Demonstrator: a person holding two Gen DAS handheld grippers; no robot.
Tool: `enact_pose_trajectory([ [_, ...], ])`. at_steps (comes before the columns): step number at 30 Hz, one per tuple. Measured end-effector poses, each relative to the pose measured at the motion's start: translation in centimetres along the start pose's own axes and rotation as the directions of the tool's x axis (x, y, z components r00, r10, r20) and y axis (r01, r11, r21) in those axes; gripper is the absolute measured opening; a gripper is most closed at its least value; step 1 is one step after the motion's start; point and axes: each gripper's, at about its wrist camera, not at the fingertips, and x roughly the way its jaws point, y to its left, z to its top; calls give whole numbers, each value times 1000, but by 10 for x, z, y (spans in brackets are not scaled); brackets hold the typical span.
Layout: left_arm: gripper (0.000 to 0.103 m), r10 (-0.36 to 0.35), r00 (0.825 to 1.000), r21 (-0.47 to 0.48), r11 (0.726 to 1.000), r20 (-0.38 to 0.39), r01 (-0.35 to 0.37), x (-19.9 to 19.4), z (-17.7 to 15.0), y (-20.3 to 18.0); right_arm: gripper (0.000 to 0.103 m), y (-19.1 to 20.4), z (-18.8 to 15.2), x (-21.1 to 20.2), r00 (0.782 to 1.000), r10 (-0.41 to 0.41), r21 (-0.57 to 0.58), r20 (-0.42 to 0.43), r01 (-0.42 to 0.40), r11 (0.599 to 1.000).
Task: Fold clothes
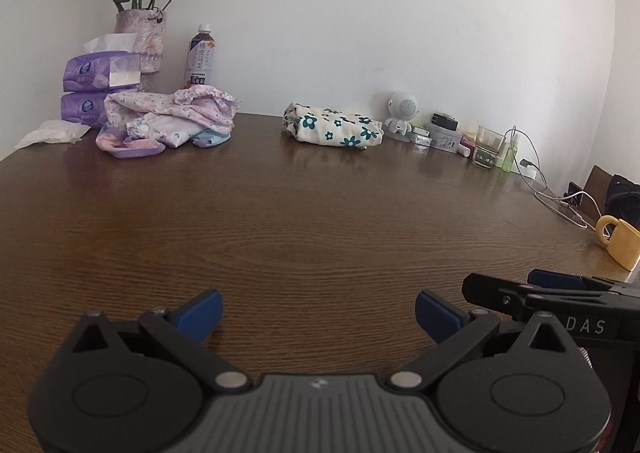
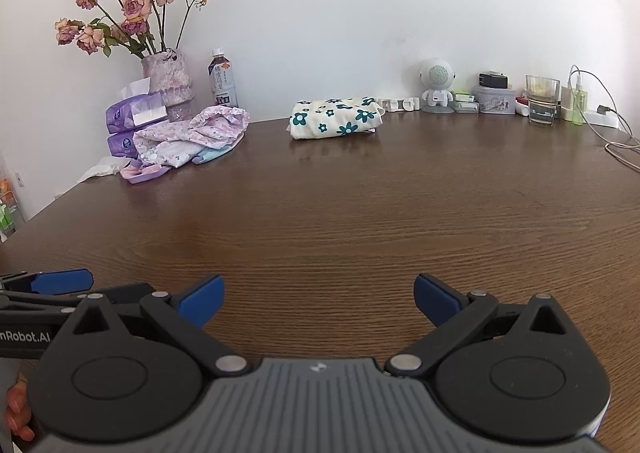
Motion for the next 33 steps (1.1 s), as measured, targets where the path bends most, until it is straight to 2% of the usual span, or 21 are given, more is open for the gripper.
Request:
enact_pose_trajectory([
  [33,103,14,1000,-21,1000,-16,-15,2,2,0,103,3,0,1,1000,-22,-18,-12,22,1000],
])
